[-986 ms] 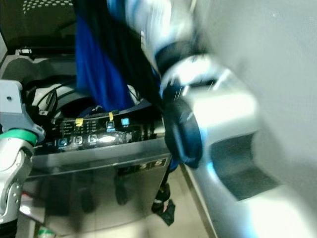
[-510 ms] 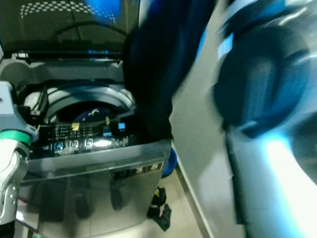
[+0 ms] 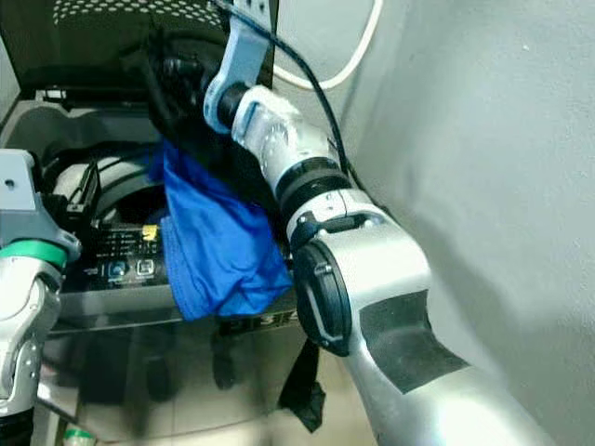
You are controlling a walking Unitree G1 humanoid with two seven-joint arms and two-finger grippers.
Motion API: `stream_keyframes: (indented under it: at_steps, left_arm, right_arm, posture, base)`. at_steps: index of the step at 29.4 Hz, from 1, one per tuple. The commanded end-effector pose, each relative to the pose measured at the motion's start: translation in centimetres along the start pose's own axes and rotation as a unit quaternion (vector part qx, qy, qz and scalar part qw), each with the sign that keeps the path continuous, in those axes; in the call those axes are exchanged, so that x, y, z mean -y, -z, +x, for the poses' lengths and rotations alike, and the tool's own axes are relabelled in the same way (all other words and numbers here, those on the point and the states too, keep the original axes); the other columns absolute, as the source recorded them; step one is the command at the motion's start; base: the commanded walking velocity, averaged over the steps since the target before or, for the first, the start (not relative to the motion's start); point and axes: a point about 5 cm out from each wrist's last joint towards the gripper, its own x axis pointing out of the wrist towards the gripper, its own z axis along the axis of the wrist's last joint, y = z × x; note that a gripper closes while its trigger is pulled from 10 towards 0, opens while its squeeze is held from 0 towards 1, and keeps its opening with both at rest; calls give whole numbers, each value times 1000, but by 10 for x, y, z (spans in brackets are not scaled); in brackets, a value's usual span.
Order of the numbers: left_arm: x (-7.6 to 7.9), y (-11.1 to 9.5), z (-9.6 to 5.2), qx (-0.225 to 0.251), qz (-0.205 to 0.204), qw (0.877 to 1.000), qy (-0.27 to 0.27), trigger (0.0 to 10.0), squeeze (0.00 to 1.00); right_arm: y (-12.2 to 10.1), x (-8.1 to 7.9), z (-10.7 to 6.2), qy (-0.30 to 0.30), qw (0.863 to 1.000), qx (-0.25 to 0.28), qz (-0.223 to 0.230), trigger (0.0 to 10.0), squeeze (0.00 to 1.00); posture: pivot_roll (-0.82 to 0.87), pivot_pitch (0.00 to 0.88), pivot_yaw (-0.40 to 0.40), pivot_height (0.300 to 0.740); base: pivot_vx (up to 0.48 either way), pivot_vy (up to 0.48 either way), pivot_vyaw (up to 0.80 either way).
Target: Clothes washing
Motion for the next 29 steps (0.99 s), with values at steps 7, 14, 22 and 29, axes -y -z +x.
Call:
stream_keyframes:
  at_steps: [7, 14, 22, 29]
  left_arm:
    - [22, 0, -3, 0, -28, 994, 103, 10000, 749]
    - [41, -4, -11, 10, -35, 983, 179, 10000, 1000]
    - [21, 5, -3, -13, 8, 995, 94, 10000, 0]
    - [11, -3, -1, 10, -11, 996, 84, 10000, 1000]
  right_arm:
    - [-13, 3, -3, 4, 1000, 28, -4, 10000, 0]
    - [-38, -11, 1, -19, 998, 58, -25, 10000, 0]
    - [-50, -7, -4, -17, 995, 78, -62, 10000, 0]
    - [-51, 15, -18, 20, 994, 95, -44, 10000, 0]
  posture:
    - [146, 0, 0, 740]
    - [147, 0, 0, 740]
    - [155, 0, -7, 740]
    - [141, 0, 22, 740]
  base:
    - [0, 0, 0]
    - [0, 0, 0]
    - [0, 0, 0]
    - [0, 0, 0]
